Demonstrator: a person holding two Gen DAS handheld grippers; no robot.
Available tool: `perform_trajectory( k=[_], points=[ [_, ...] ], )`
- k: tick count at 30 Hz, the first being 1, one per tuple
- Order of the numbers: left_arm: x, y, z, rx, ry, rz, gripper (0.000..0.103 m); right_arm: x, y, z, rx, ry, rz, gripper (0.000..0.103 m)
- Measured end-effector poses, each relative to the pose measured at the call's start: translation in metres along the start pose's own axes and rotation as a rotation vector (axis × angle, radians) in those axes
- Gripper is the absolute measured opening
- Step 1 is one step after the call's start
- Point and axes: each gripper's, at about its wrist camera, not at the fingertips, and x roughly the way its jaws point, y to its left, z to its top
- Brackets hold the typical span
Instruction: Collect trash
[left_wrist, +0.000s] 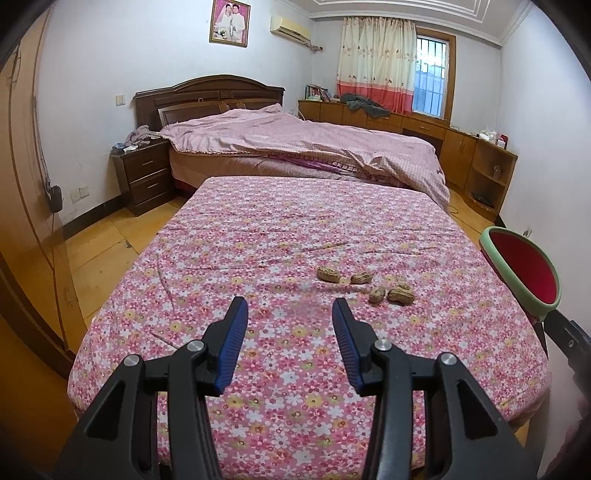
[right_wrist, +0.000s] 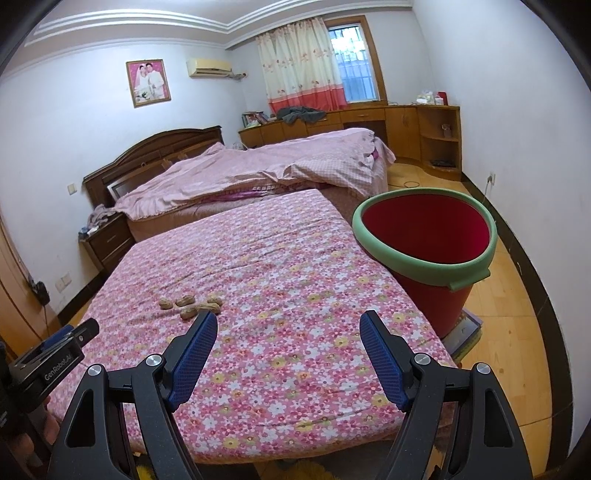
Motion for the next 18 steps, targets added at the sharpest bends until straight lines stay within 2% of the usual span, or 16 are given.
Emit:
perform_trajectory(
  k=[18],
  points=[
    [-0.0012,0.0002,-0.0009,0.001,-0.004,0.004,0.048,0.0016,-0.0005,-0.0015,0.001,0.007,0.001,0.08]
  ],
)
